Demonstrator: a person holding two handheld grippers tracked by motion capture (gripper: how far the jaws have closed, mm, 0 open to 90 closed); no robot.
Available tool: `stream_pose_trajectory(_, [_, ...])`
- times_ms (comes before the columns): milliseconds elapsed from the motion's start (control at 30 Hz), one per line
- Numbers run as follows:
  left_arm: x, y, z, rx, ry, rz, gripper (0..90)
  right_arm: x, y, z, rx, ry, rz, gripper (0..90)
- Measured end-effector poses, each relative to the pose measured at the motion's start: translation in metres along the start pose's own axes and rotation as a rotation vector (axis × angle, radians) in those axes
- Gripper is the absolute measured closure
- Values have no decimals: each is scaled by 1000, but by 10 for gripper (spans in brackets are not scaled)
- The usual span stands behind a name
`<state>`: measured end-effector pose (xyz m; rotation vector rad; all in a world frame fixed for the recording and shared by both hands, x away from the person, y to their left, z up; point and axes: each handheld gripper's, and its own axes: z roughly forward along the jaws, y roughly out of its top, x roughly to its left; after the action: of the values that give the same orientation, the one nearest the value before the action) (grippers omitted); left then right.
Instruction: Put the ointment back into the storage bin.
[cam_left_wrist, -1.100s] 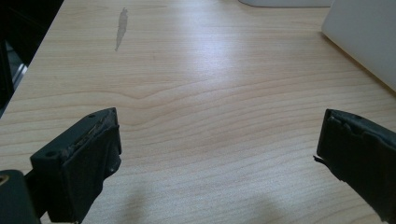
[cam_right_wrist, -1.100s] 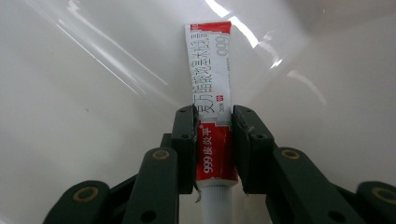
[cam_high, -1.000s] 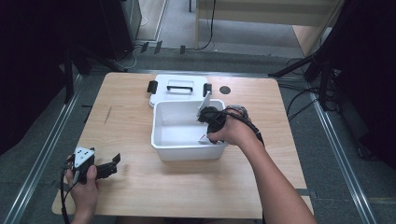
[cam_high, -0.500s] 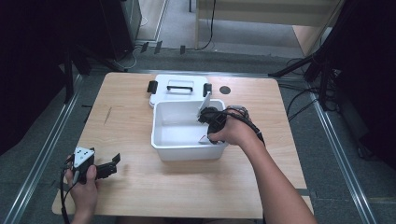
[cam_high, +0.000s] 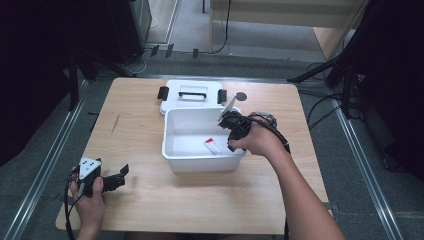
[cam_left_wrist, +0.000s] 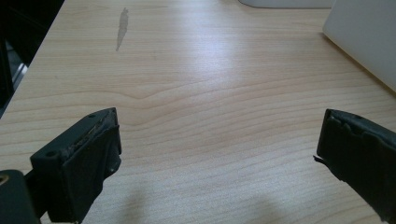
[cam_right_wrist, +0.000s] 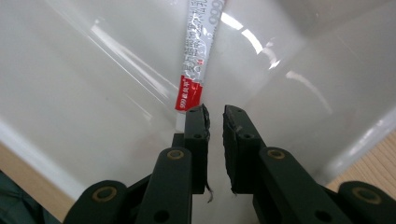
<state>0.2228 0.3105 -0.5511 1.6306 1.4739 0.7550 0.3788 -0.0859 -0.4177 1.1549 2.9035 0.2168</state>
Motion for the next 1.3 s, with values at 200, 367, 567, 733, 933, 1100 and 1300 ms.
stream_pose_trajectory(200, [0,0,0,-2,-1,1,7,1,-3,-7,-20,22,-16,815])
stream_pose_trajectory(367, [0,0,0,-3,1,2,7,2,-10,-18,-77,48,-38,709])
stream_pose_trajectory(567, [0,0,0,-5,0,1,7,3,-24,-37,-212,46,-117,573])
stream_pose_trajectory(733, [0,0,0,-5,1,1,7,-8,-39,-42,-230,27,-70,530])
stream_pose_trajectory(933, [0,0,0,-8,1,1,7,-19,-66,-43,-228,-10,-30,314])
stream_pose_trajectory(1100, [-1,0,0,-5,3,5,7,-31,-96,-43,-257,-19,48,102])
stream_pose_trajectory(1300, [-1,0,0,-4,6,9,7,-48,-138,-34,-299,-38,164,0])
